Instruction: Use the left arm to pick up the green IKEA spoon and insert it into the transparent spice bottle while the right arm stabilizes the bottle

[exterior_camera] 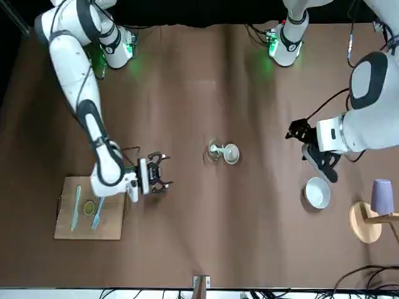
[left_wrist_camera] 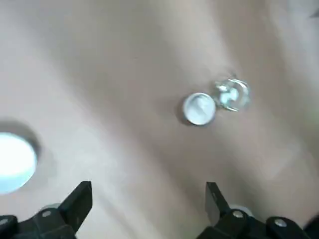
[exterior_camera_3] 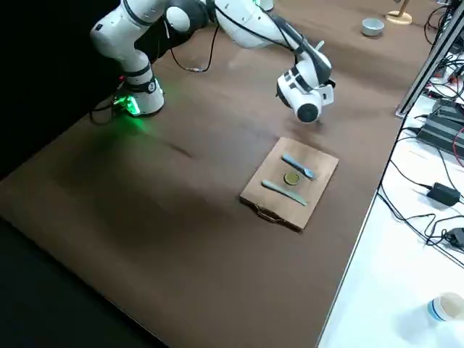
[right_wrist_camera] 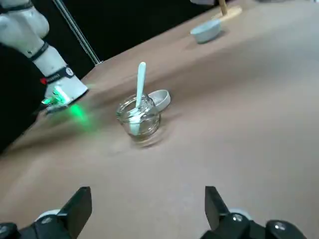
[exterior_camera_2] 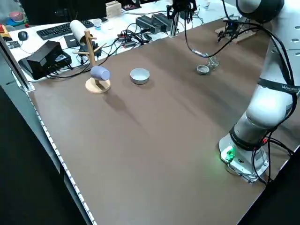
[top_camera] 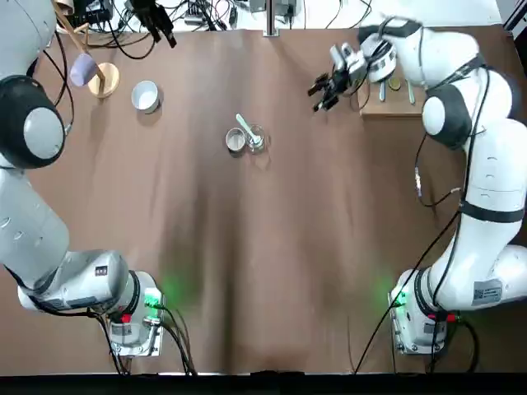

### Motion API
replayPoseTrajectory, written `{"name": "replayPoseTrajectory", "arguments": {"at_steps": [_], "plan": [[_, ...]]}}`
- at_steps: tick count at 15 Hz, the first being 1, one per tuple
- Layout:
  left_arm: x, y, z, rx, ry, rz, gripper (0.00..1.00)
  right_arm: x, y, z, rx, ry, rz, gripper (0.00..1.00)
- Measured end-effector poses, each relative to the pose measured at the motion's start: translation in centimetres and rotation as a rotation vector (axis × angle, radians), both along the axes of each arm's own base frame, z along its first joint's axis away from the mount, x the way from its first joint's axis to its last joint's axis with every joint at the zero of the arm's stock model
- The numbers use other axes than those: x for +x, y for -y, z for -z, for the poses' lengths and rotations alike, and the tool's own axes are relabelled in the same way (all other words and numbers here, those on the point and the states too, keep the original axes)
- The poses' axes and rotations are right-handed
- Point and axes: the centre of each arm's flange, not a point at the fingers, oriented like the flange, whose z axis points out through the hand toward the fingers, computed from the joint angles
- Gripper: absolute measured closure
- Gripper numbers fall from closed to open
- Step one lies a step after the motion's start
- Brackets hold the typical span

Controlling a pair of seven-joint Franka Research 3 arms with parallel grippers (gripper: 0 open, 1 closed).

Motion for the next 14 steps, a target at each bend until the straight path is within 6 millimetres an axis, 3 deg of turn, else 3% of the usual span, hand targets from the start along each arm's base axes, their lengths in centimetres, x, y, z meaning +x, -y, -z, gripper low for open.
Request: {"name": "replayPoseTrajectory", "arguments": {"at_steps": [3,5,10,13,14], "plan": [[-0.5,-0.9,-2.7,0.146,0.037,-0.251,0.0,3.1,4.3,-6.6,-0.167,-0.168,0.016,0.0],[-1.1,-1.2,-4.4,0.222,0.066,-0.381,0.0,4.5,7.0,-9.3,-0.302,-0.231,0.057,0.0],[-2.9,-0.4,-6.0,0.366,0.09,-0.418,0.0,6.9,14.5,-14.5,-0.635,-0.246,0.212,0.0],[-2.9,-0.3,-5.8,0.395,0.101,-0.403,0.0,7.0,17.3,-19.1,-0.824,-0.243,0.327,0.0],[-2.9,-0.1,-5.9,0.437,0.125,-0.364,0.0,6.6,17.5,-22.8,-0.908,-0.268,0.437,0.0]]}}
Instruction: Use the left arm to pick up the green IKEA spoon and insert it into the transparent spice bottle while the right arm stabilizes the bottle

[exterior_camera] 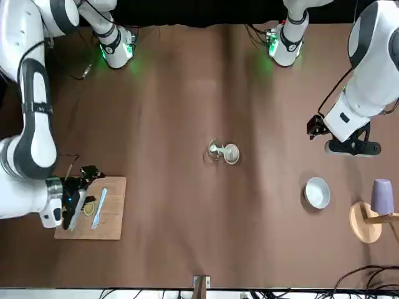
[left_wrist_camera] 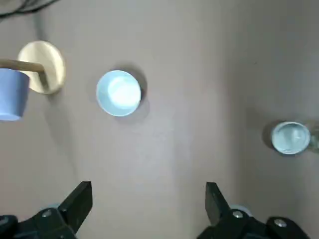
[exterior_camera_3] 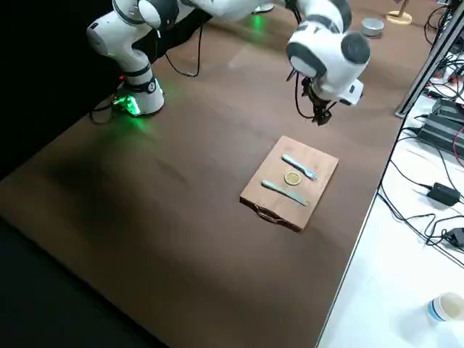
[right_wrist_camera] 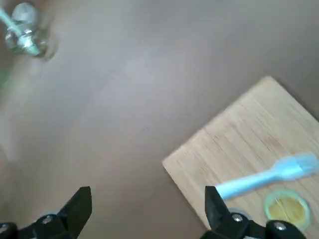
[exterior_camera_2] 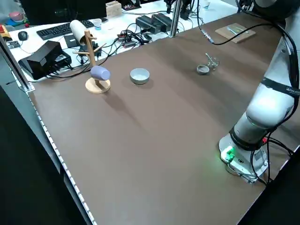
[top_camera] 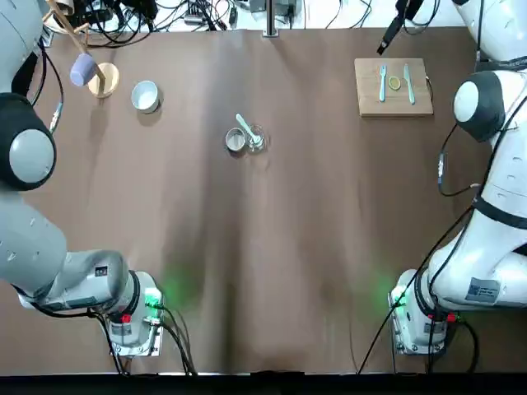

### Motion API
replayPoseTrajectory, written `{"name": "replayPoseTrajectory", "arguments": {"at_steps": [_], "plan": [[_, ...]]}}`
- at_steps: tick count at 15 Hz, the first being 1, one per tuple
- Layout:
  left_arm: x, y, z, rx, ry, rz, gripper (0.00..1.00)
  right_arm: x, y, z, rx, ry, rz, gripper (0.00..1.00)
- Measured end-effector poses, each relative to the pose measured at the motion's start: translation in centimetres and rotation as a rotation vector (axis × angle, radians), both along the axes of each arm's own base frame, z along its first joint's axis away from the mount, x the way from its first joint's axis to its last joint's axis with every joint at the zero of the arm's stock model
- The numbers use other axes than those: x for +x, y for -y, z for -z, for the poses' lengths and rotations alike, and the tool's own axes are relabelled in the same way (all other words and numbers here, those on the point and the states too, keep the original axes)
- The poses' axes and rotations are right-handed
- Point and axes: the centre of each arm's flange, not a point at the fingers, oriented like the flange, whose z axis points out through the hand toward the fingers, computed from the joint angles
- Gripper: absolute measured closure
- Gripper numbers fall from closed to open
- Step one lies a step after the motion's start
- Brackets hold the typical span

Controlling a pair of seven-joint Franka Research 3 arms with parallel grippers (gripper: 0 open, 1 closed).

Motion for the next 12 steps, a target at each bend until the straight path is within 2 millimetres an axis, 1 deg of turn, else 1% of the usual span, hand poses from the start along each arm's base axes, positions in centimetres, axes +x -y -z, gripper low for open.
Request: {"name": "replayPoseTrajectory", "arguments": {"at_steps": [1,2,4,5,6,8,10,12], "plan": [[0.0,0.2,0.0,0.007,0.0,0.019,0.0,-0.6,-0.1,-1.8,-0.027,-0.016,0.043,0.0],[0.1,-0.2,0.0,0.01,-0.002,0.025,0.0,-1.3,-0.2,-3.2,-0.049,-0.05,0.083,0.0],[0.6,-2.3,0.4,0.006,-0.014,0.007,0.0,-2.4,-0.5,-5.6,-0.096,-0.097,0.187,0.0],[0.8,-3.1,0.8,0.001,-0.021,-0.004,0.0,-2.8,-0.5,-7.0,-0.121,-0.096,0.239,0.0],[1.0,-3.4,1.1,-0.002,-0.027,-0.009,0.0,-3.2,-0.4,-8.5,-0.148,-0.098,0.291,0.0],[1.1,-3.2,1.3,-0.011,-0.031,-0.007,0.0,-4.7,0.0,-11.3,-0.218,-0.123,0.39,0.0],[1.0,-2.7,1.1,-0.047,-0.032,-0.023,0.0,-5.8,0.4,-14.1,-0.276,-0.113,0.494,0.0],[0.9,-2.3,0.6,-0.092,-0.022,-0.067,0.0,-6.9,1.6,-17.2,-0.309,-0.084,0.596,0.0]]}}
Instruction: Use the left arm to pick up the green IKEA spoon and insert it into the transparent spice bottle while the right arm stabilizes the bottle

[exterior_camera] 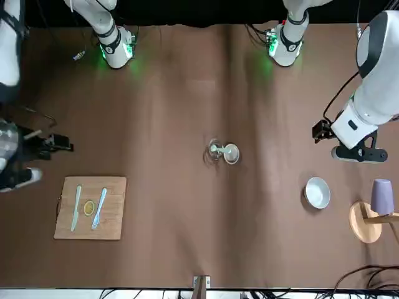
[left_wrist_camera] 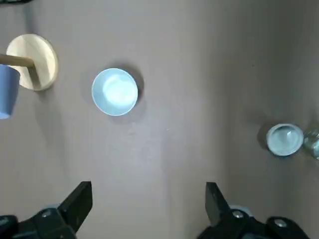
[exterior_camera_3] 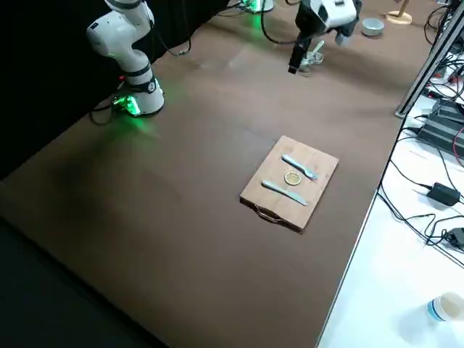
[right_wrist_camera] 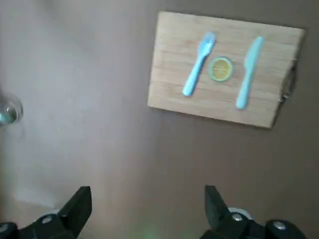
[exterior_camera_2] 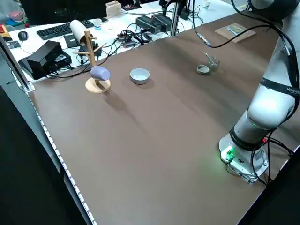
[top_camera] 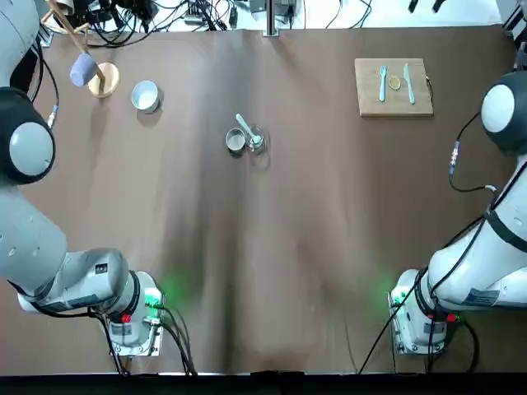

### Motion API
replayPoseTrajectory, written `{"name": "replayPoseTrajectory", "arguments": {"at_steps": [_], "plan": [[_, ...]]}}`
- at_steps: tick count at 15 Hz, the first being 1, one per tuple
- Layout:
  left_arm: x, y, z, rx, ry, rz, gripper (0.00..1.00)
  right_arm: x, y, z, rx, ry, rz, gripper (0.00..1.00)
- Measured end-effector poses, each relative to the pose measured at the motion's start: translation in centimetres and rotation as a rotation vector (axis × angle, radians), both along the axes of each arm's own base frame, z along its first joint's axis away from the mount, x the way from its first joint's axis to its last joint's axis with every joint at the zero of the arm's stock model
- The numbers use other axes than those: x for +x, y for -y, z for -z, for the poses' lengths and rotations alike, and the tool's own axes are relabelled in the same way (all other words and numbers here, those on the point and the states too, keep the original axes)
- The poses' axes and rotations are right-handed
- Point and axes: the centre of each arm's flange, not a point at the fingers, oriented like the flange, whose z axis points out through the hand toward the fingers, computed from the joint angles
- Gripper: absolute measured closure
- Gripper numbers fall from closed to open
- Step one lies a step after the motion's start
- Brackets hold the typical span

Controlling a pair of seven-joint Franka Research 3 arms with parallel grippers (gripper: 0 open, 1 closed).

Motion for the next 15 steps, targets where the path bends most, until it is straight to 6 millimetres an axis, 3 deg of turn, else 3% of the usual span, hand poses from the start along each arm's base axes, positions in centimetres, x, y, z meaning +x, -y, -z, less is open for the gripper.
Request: {"name": "replayPoseTrajectory", "arguments": {"at_steps": [3,5,8,11,15], "plan": [[-0.6,0.2,-1.8,-0.049,0.027,-0.051,0.0,-2.1,2.1,-3.1,-0.058,0.01,0.088,0.0],[-1.1,-0.5,-3.2,-0.071,0.047,-0.081,0.0,-3.8,2.7,-3.9,-0.099,0.012,0.109,0.0],[-2.0,-1.5,-4.7,-0.078,0.069,-0.119,0.0,-6.0,3.2,-3.0,-0.122,0.037,0.122,0.0],[-2.8,-1.3,-4.9,-0.073,0.069,-0.119,0.0,-7.4,2.9,-1.8,-0.132,0.046,0.117,0.0],[-2.7,-1.4,-4.2,-0.07,0.055,-0.12,0.0,-7.3,3.1,-1.5,-0.161,0.068,0.113,0.0]]}}
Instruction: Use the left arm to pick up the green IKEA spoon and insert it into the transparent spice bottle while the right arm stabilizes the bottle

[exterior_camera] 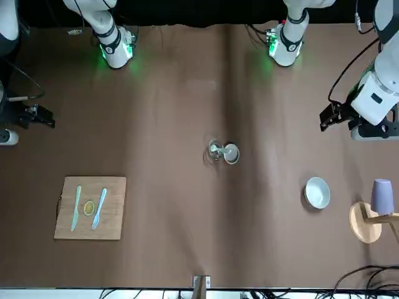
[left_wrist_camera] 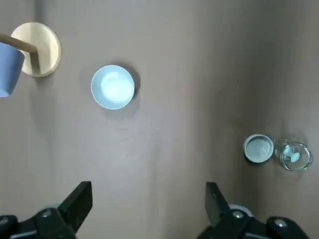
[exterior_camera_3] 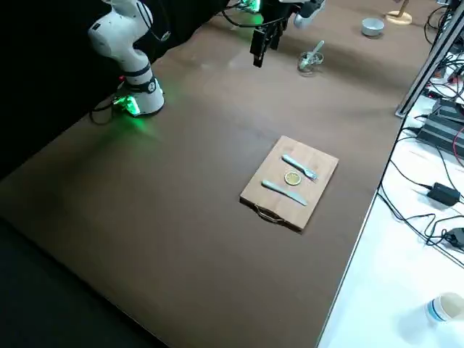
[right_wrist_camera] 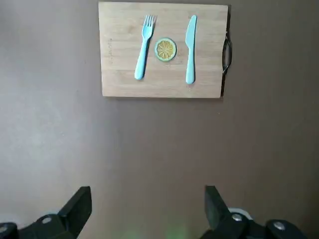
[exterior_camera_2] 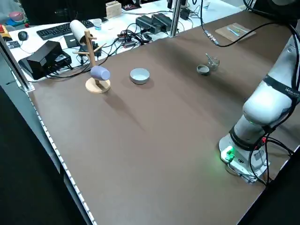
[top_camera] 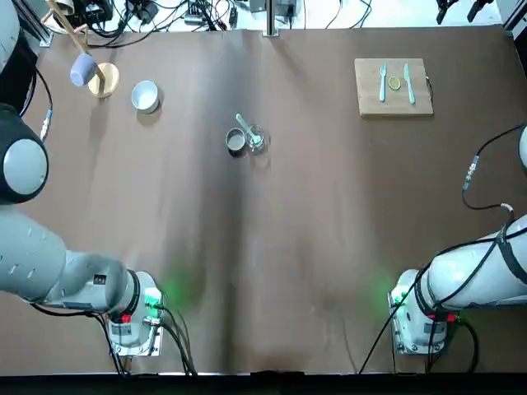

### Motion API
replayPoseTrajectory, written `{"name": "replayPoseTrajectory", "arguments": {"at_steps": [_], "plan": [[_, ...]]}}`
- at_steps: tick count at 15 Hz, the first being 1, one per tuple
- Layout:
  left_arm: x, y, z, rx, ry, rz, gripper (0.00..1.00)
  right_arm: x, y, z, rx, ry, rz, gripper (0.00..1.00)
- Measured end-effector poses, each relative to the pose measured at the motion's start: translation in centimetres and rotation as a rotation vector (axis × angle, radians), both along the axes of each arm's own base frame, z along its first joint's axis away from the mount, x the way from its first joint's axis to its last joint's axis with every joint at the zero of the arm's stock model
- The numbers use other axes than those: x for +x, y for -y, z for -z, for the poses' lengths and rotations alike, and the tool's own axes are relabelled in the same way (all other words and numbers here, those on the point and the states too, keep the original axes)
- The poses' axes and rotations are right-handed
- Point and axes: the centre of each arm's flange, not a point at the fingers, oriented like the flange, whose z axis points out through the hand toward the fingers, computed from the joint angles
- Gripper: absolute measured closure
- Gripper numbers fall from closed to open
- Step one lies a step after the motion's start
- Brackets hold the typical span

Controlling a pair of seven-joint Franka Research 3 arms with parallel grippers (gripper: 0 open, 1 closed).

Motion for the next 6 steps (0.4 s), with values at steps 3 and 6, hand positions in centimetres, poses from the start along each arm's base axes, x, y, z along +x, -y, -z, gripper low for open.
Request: {"name": "replayPoseTrajectory", "arguments": {"at_steps": [3,6], "plan": [[0.1,-0.2,0.1,0.0,-0.002,-0.004,0.0,0.2,0.6,-0.3,-0.003,0.019,0.011,0.0],[0.1,-0.5,0.1,0.001,-0.002,-0.009,0.0,0.2,1.7,-1.1,-0.007,0.039,0.031,0.0]]}}
